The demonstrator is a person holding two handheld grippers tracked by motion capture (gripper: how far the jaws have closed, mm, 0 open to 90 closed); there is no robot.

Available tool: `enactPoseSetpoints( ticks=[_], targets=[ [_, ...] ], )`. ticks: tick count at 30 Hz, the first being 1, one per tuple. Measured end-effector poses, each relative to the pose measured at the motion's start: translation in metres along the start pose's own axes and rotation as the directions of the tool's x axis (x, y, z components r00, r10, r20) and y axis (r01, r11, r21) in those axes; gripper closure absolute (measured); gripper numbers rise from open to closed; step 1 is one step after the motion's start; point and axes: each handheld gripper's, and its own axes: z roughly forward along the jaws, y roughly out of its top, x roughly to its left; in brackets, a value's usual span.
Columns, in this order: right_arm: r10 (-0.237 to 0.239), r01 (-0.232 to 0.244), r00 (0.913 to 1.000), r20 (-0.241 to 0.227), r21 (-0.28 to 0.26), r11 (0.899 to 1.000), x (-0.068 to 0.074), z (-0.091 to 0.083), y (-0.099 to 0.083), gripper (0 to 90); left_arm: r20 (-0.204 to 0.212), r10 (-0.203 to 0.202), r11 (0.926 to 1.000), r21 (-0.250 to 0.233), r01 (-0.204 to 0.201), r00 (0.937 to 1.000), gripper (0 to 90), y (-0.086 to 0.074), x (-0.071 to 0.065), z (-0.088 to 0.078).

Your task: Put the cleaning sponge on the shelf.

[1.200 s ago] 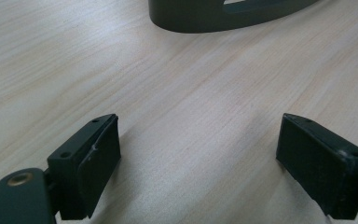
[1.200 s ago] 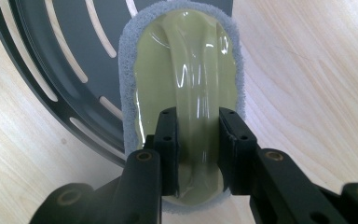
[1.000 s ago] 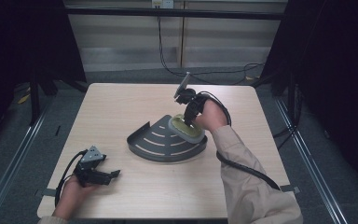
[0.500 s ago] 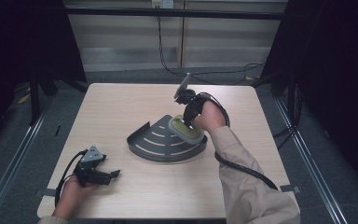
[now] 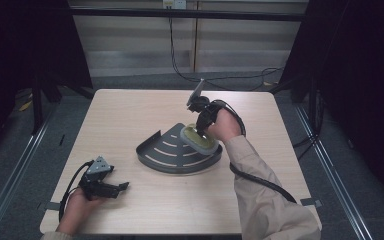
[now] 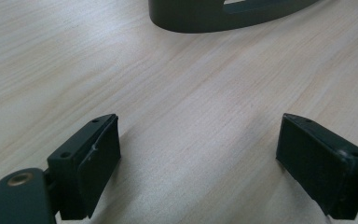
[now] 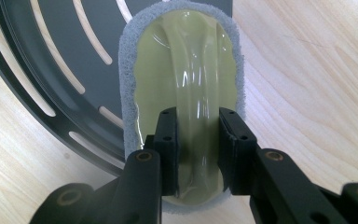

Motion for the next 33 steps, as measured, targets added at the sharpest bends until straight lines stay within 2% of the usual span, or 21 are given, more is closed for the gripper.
enactPoseSetpoints(
  ticks=[33],
  targets=[
    [-0.002,0.002,1.0,-0.003,0.002,1.0,0.004,0.013,-0.003,71.3,0.0,0.0,1.0,0.0,0.0,1.0,13.0,0.0,0.0,0.0]
  ],
)
